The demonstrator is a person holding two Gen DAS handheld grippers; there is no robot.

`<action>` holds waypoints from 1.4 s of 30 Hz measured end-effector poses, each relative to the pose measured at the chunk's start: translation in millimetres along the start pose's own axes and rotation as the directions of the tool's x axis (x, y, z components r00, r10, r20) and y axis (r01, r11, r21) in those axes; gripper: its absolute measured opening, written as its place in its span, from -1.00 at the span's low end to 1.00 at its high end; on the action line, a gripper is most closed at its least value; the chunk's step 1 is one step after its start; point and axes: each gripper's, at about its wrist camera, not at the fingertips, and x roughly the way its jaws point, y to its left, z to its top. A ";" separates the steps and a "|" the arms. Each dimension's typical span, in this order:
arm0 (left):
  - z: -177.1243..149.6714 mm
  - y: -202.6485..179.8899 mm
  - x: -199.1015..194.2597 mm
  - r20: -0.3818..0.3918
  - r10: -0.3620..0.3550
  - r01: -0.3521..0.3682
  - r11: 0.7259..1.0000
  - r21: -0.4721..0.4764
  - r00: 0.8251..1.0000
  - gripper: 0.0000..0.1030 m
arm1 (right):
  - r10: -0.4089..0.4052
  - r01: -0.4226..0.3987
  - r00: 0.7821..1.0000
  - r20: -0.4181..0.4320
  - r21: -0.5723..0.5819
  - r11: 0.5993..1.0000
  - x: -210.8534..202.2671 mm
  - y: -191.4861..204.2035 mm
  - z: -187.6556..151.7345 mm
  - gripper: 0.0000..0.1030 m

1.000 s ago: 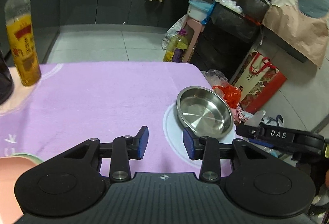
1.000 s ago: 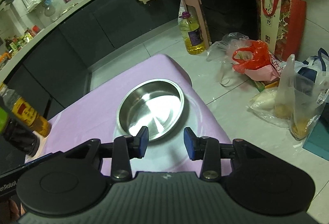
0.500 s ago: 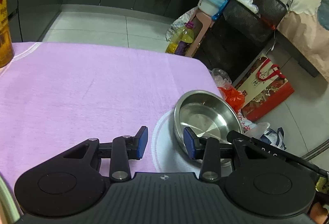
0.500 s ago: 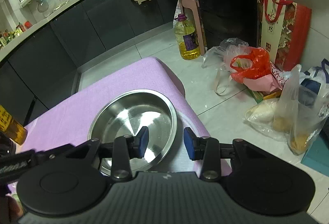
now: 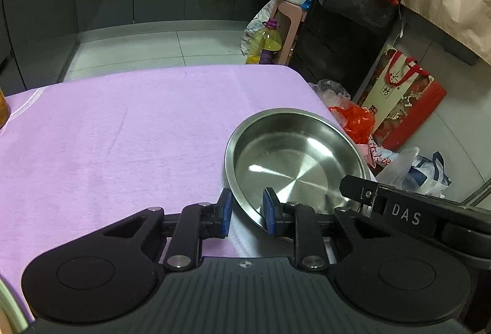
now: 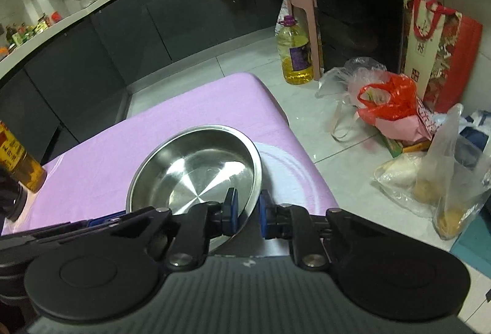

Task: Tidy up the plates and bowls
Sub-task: 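Close both grippers on the steel bowl rim and lift it, then carry the steel bowl with both grippers over the pink dish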

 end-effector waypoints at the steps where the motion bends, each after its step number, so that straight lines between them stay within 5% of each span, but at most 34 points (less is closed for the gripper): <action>1: 0.1 0.7 -2.0 0.003 -0.003 0.003 1.000 -0.003 1.000 -0.61 | 0.002 -0.002 1.000 0.003 -0.004 1.000 -2.1 1.3 -0.5 -0.74; 16: -9.9 4.5 -77.3 0.112 0.012 -0.016 0.999 0.029 0.994 -0.60 | 0.075 -0.075 0.995 0.059 0.000 0.997 -48.3 18.1 -3.9 -0.74; 26: -35.7 27.9 -151.7 0.240 0.073 -0.081 0.997 0.021 0.968 -0.60 | 0.192 -0.187 0.977 0.092 -0.061 0.980 -86.3 53.1 -15.7 -0.71; 42: -96.2 108.5 -228.0 0.243 0.193 -0.171 0.979 -0.107 0.951 -0.56 | 0.362 -0.351 0.932 0.007 -0.232 0.907 -110.1 132.7 -55.0 -0.71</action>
